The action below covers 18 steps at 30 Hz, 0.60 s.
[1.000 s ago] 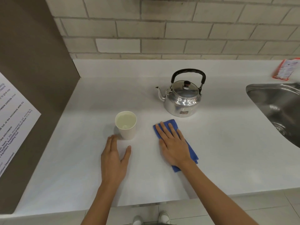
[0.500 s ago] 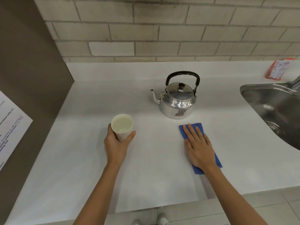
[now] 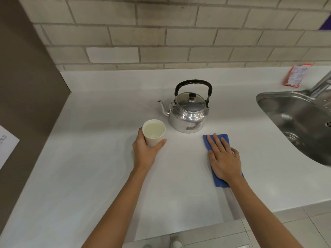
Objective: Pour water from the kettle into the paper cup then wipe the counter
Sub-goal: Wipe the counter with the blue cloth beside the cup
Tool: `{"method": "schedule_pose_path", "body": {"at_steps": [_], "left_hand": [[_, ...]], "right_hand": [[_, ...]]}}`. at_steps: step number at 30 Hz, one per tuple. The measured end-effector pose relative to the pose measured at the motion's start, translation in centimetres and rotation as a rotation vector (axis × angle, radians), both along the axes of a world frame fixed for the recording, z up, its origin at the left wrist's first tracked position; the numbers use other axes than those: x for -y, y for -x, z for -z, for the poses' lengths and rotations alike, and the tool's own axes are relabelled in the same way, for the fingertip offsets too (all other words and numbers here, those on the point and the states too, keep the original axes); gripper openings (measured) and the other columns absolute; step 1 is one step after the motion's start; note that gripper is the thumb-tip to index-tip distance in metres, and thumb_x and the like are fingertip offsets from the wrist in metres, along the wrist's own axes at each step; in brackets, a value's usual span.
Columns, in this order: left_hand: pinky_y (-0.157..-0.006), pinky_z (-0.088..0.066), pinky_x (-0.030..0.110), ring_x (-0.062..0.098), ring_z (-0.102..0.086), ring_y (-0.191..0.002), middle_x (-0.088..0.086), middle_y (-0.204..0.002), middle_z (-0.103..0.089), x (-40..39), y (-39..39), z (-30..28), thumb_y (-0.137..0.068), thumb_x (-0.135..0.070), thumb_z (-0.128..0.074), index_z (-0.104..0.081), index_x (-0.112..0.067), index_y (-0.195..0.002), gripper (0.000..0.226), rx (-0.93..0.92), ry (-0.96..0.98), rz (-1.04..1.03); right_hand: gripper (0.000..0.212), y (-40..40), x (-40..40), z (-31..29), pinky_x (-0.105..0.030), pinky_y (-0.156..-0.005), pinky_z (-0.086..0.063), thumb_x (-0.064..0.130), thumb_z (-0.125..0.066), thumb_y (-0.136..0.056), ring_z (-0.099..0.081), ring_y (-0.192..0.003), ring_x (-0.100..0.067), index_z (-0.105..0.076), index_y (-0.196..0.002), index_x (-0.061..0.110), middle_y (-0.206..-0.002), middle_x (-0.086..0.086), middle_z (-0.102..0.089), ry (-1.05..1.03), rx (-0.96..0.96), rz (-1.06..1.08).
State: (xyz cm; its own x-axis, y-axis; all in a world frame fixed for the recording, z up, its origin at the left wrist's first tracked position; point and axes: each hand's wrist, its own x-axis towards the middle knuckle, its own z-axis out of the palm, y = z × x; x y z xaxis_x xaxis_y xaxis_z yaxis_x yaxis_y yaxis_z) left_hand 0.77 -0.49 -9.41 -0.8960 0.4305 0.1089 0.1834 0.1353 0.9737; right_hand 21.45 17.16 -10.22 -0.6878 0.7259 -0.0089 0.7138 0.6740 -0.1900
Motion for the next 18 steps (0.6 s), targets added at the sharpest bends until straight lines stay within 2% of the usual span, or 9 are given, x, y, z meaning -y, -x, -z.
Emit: {"method": "schedule_pose_path", "body": {"at_steps": [2,5,7,10,13,15,18], "left_hand": [[-0.073,-0.047,0.007,-0.007,-0.062,-0.087,-0.019,-0.097,-0.067,-0.7,0.0,0.0,-0.059,-0.031,-0.091,-0.054,-0.042,-0.102,0.058,0.007,-0.002,0.011],[-0.074,-0.048,0.007,-0.007,-0.062,-0.089,-0.019,-0.099,-0.067,-1.5,0.0,-0.1,-0.059,-0.032,-0.092,-0.055,-0.038,-0.107,0.060,0.021,0.000,0.025],[-0.075,-0.050,0.012,-0.004,-0.063,-0.088,-0.019,-0.098,-0.067,-1.8,0.0,-0.1,-0.059,-0.032,-0.092,-0.055,-0.038,-0.106,0.060,0.023,-0.001,0.028],[-0.080,-0.053,0.024,0.008,-0.064,-0.091,-0.017,-0.099,-0.067,-2.1,-0.1,-0.1,-0.058,-0.033,-0.091,-0.054,-0.037,-0.107,0.061,0.021,0.004,0.023],[-0.085,-0.055,0.031,0.009,-0.064,-0.093,-0.019,-0.100,-0.066,-2.0,-0.2,-0.3,-0.058,-0.031,-0.092,-0.053,-0.038,-0.108,0.065,0.022,0.011,0.030],[-0.089,-0.055,0.034,0.013,-0.065,-0.100,-0.013,-0.108,-0.067,-1.5,-0.3,-0.5,-0.058,-0.027,-0.094,-0.053,-0.031,-0.115,0.070,0.030,0.031,0.060],[-0.099,-0.046,0.028,0.013,-0.059,-0.119,-0.003,-0.129,-0.062,1.2,-0.5,-0.5,-0.063,-0.023,-0.092,-0.050,-0.021,-0.134,0.082,-0.015,0.087,0.087]], "right_hand": [[0.053,0.0,-0.2,0.0,-0.038,-0.119,-0.011,0.036,-0.024,-0.104,-0.008,-0.152,-0.017,-0.008,-0.155,0.034,-0.164,0.011,-0.006,-0.018,0.011,-0.017],[0.054,-0.1,-0.5,0.2,-0.039,-0.122,-0.002,0.036,-0.022,-0.104,0.000,-0.152,-0.015,-0.003,-0.154,0.033,-0.164,0.010,0.000,-0.007,0.019,-0.034],[0.054,-0.1,-0.5,0.3,-0.038,-0.123,0.000,0.036,-0.021,-0.104,0.005,-0.151,-0.014,0.001,-0.154,0.033,-0.164,0.009,0.004,0.008,0.021,-0.046],[0.054,-0.2,-0.5,0.2,-0.036,-0.123,-0.003,0.034,-0.021,-0.105,0.006,-0.151,-0.013,0.002,-0.154,0.032,-0.164,0.009,0.004,0.019,0.008,-0.062],[0.055,-0.4,0.0,-0.1,-0.034,-0.123,-0.002,0.033,-0.022,-0.105,0.007,-0.151,-0.014,0.004,-0.154,0.031,-0.164,0.009,0.005,0.021,0.009,-0.091],[0.056,-0.8,1.2,-0.2,-0.034,-0.123,-0.001,0.033,-0.022,-0.105,0.009,-0.151,-0.014,0.006,-0.153,0.032,-0.163,0.010,0.007,0.012,0.023,-0.142],[0.056,-1.5,4.4,-0.2,-0.031,-0.122,0.003,0.038,-0.019,-0.104,0.015,-0.149,-0.009,0.008,-0.153,0.036,-0.162,0.015,0.010,0.006,0.017,-0.266]]}}
